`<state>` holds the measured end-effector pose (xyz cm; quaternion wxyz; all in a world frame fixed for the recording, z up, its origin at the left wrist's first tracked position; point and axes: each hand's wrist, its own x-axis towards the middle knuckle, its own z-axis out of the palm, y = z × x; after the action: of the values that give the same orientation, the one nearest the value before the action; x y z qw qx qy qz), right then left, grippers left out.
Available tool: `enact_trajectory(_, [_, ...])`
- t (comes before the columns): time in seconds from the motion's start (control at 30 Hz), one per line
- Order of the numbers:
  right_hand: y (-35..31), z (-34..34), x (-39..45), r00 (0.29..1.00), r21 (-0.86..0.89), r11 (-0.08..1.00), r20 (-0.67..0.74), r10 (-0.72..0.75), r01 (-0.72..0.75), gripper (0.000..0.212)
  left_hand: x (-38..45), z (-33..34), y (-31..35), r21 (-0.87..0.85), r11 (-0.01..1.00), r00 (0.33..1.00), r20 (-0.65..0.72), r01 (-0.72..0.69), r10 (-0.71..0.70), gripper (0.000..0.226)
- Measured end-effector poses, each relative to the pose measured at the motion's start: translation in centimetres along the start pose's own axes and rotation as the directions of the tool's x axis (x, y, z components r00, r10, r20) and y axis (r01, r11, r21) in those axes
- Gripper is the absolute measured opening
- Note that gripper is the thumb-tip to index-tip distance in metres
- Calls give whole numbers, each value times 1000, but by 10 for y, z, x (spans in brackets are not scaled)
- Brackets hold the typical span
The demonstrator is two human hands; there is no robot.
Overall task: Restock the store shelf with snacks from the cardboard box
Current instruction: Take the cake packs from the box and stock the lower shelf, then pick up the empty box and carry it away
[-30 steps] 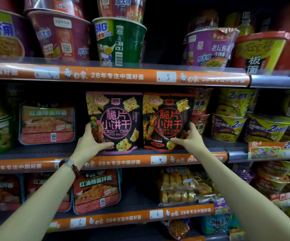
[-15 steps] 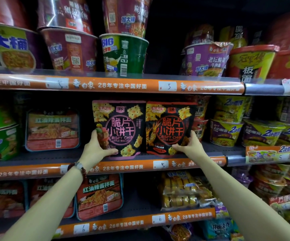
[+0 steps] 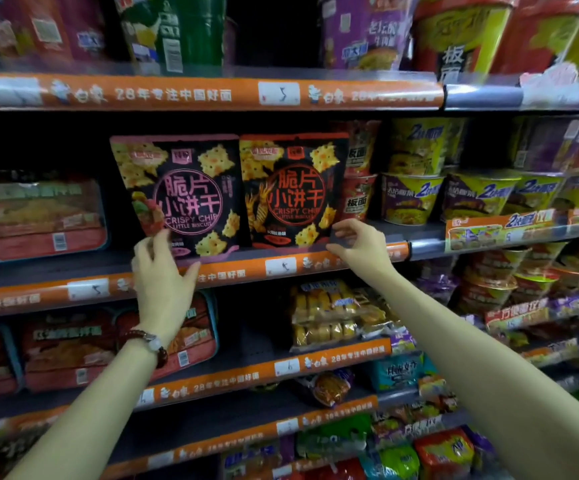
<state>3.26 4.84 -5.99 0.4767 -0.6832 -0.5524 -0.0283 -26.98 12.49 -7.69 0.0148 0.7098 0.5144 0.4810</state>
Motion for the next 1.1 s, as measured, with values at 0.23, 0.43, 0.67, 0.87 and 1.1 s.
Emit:
enact_trajectory(0.23, [32,-40,-7,981,-165,975,150,-126,151,21,-14,53,93,-30,968,908,343,-247,242,22])
enact_trajectory(0.43, [100,-109,-40,968,-278,959,249,28,44,26,-49,123,187,-111,884,762,467,-453,449,22])
enact_trajectory(0.67, [205,-196,-123,898,-425,859,195,395,-286,17,-126,230,290,-325,809,474,679,-489,560,24])
enact_trajectory(0.87, [275,-247,-203,733,-431,661,-2,680,-614,17,-201,316,350,-456,738,179,778,-498,602,28])
enact_trajectory(1.1, [339,-264,-288,454,-307,393,-162,876,-867,22,-282,394,390,-591,639,-107,769,-493,630,26])
